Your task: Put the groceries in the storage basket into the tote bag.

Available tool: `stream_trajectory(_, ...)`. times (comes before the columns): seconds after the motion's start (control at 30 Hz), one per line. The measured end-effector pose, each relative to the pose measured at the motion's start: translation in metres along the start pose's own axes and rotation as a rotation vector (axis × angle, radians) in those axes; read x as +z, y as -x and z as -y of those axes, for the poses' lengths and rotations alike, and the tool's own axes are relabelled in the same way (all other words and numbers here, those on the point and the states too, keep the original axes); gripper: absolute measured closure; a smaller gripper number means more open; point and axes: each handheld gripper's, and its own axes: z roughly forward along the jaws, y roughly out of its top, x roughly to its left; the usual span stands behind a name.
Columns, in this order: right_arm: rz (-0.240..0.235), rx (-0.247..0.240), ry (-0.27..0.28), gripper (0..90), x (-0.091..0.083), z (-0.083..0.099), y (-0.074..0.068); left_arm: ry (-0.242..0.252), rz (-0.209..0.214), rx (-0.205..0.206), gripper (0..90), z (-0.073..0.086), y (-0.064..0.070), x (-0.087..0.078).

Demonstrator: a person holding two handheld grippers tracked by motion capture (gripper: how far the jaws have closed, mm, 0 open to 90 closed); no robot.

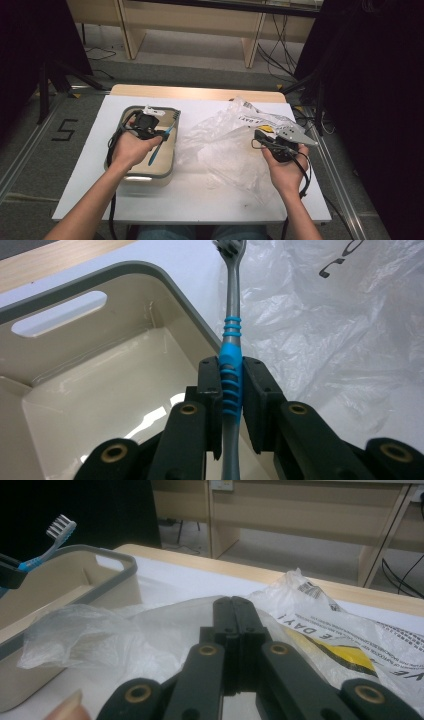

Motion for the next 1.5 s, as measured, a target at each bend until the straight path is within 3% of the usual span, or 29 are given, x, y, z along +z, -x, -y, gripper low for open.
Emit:
stream_trajectory(1.2,0.001,-0.001,0.004,90.0,0.0,0.0,0.0,-0.005,0.094,0.083,78.9,-0.003,0.045,-0.002)
stream_trajectory(1.5,0.0,0.0,0.004,90.0,0.0,0.0,-0.001,0.005,0.091,0.105,79.0,-0.005,0.051,-0.003)
